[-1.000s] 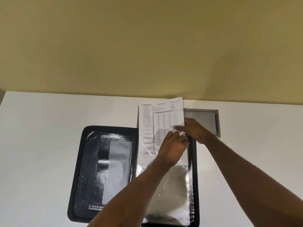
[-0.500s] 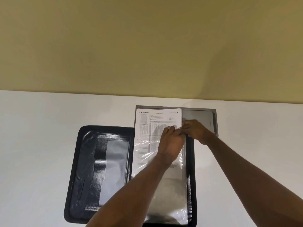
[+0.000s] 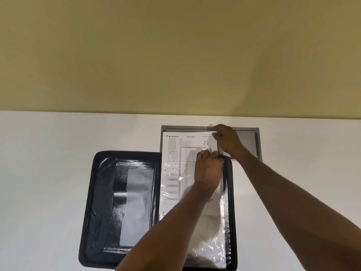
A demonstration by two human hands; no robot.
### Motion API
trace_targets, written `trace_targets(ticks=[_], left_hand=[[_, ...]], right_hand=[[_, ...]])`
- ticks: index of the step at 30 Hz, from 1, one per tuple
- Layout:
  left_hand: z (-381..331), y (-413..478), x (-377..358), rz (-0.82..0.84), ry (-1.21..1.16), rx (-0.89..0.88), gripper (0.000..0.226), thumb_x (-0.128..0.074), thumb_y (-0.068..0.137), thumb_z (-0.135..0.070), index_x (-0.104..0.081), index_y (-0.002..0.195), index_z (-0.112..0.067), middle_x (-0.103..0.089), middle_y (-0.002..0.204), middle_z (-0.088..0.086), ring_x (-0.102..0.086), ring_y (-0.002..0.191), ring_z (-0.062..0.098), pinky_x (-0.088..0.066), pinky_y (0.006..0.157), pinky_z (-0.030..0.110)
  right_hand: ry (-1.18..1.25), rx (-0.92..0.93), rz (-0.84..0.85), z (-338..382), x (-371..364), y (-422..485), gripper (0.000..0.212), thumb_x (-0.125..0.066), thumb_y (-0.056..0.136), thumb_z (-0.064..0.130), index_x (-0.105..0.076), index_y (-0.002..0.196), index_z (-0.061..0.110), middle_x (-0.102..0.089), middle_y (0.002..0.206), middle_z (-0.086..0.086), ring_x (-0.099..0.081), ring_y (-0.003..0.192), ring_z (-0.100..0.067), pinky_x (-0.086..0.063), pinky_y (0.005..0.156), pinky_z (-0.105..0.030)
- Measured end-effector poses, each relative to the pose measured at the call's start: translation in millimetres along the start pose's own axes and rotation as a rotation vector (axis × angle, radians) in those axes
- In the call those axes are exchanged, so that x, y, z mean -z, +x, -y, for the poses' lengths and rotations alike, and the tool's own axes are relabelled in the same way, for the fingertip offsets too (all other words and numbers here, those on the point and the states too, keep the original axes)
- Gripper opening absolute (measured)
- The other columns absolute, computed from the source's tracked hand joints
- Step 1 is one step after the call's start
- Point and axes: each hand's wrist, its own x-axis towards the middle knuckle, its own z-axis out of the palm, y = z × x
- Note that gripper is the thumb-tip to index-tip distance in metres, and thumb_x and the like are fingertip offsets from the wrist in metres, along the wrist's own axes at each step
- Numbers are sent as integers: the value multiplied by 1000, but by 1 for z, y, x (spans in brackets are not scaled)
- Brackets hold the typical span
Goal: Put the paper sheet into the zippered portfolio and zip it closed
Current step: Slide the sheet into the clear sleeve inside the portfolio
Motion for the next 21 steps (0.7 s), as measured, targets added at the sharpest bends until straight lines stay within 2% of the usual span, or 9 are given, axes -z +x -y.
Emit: trace_targets(ticks=[7,9,11,13,15,18,21], left_hand=[[4,2,-1,-20,7,-31,12,-78,79,-15,-74,70,-22,-67,75,-1,-57,79,23,-40,77,36],[4,3,-2,-10,28,-27,12,-80,77,-15,-74,70,-22,-68,75,-1,-57,78,22,-40,77,36],[5,4,-3,11,40,-21,12,-82,77,-15,-75,71,-23,-70,76,-3,-58,79,21,-40,79,35],[4,3,-3,26,33,-16,12,-84,76,-15,-76,72,-24,-72,78,-4,-60,81,21,-42,80,34],[3,3,-4,29,18,-7,13,-86,74,-14,-76,74,-22,-73,80,-2,-62,82,21,-45,80,34],[2,2,-6,14,31,-12,13,-87,76,-16,-78,80,-23,-73,88,-3,-62,84,20,-44,80,34],[5,2,-6,-47,24,-53,13,-84,78,-16,-77,81,-26,-71,89,-5,-59,84,19,-39,79,33]], right_hand=[[-124,82,37,-7,2,-16,21,-62,92,5,-73,106,17,-74,105,-6,-61,80,-16,-39,61,-15],[-118,85,72,-11,4,-23,23,-61,92,6,-74,107,17,-74,107,-7,-62,80,-16,-45,66,-16],[-163,122,124,-17,5,-29,25,-58,94,7,-73,112,17,-73,115,-7,-64,88,-17,-50,80,-23],[-245,166,178,-23,6,-36,28,-54,98,7,-72,119,14,-72,121,-8,-66,100,-21,-48,91,-26],[-292,202,211,-29,7,-42,28,-53,100,5,-73,119,10,-72,120,-10,-66,106,-26,-48,97,-28],[-307,289,258,-39,10,-49,22,-58,97,0,-76,107,6,-73,103,-16,-67,96,-32,-54,96,-44],[-348,285,342,-46,11,-57,21,-61,95,1,-73,110,7,-69,106,-14,-63,99,-28,-52,97,-45]])
